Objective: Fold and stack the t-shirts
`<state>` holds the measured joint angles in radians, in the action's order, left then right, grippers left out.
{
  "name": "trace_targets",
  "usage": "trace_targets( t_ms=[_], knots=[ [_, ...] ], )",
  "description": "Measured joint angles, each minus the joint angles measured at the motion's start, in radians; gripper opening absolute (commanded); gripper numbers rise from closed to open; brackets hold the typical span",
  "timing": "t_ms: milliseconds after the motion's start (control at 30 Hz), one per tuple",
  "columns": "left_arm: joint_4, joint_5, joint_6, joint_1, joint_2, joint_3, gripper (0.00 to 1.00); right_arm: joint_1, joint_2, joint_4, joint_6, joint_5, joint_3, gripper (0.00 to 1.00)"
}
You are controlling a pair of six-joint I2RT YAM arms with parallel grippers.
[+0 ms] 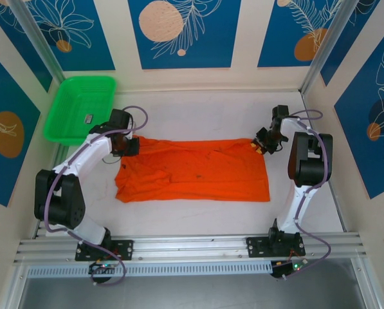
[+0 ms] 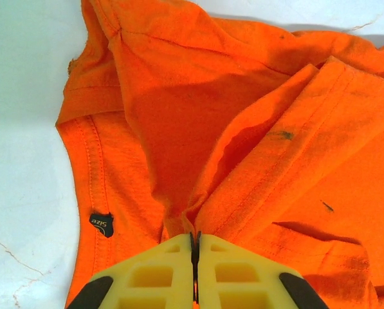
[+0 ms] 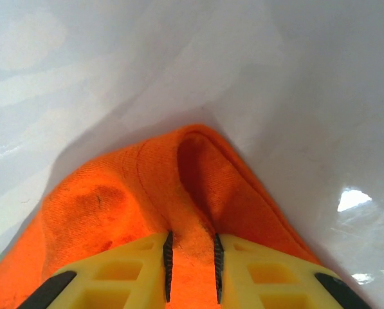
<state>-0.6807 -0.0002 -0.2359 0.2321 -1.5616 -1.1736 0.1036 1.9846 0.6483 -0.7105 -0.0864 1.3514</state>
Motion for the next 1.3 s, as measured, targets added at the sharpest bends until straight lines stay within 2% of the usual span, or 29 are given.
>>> trace_targets(
  t_ms=[67, 200, 367, 1300],
  knots=[
    [0.000, 0.000, 0.000, 0.000, -0.001, 0.000, 0.07, -0.003, 0.000, 0.002, 0.001, 0.004, 0.000, 0.24],
    [0.000, 0.000, 0.000, 0.000, -0.008, -0.002, 0.07, -0.009, 0.007, 0.019, 0.004, 0.012, 0.001, 0.09],
    [0.000, 0.000, 0.000, 0.000, -0.014, -0.011, 0.07, -0.012, 0.016, 0.030, 0.009, 0.019, 0.006, 0.01],
    [-0.030, 0.019, -0.027, 0.000, -0.092, -0.232, 0.07, 0.030, -0.109, 0.056, -0.012, -0.050, 0.041, 0.00]
  ],
)
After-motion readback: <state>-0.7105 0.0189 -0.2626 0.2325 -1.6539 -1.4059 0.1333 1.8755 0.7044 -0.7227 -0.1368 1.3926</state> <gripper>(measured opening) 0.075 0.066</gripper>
